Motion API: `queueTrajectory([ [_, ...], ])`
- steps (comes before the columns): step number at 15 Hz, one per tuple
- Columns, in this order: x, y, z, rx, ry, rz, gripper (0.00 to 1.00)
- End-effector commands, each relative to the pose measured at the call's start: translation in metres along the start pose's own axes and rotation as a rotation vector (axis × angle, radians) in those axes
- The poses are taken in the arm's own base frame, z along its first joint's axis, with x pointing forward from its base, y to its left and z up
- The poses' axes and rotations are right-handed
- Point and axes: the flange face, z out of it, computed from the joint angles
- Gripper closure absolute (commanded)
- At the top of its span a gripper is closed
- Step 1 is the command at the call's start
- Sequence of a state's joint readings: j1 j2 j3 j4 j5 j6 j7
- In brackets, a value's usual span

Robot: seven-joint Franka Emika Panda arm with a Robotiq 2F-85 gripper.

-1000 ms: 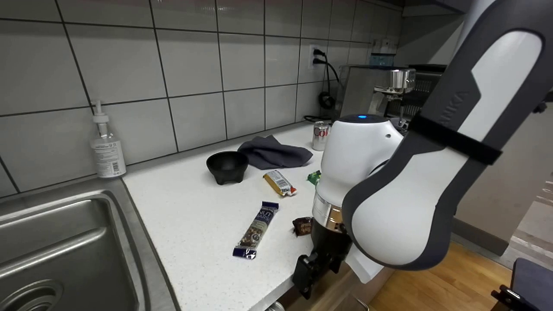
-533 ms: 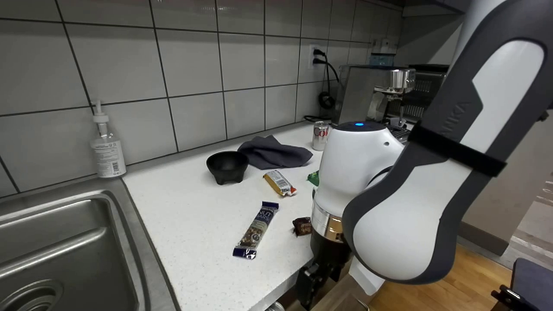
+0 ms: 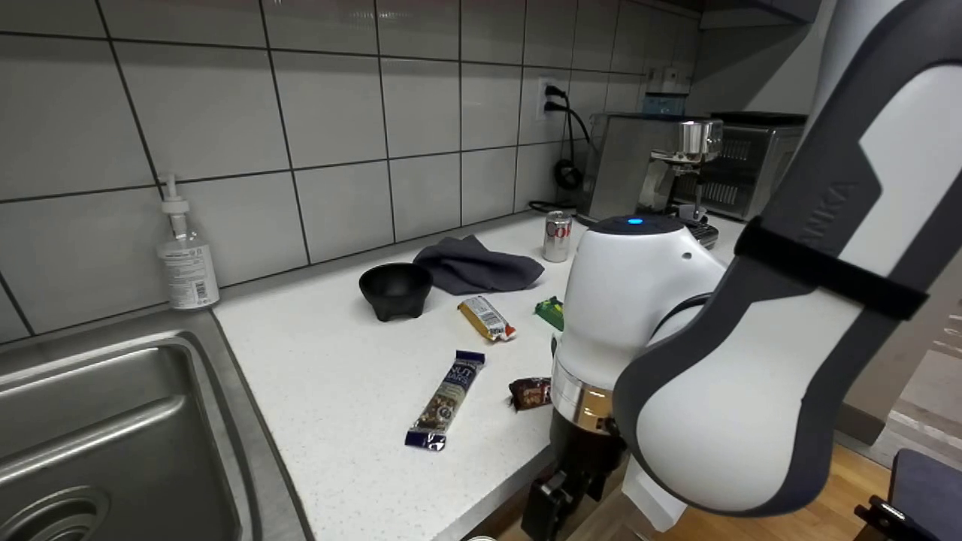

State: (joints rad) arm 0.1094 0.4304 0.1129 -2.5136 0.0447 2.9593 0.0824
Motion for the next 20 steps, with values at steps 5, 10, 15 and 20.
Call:
queueTrajectory([
  [5,-0.040,-0.002,-0.004,-0.060,-0.065,0.094,0.00],
  [10,-0.055,-0.004,0.003,-0.081,-0.095,0.143,0.00],
  [15,-0.067,-0.007,0.010,-0.091,-0.134,0.177,0.00],
  [20,-0.081,-0.012,0.015,-0.097,-0.186,0.184,0.00],
])
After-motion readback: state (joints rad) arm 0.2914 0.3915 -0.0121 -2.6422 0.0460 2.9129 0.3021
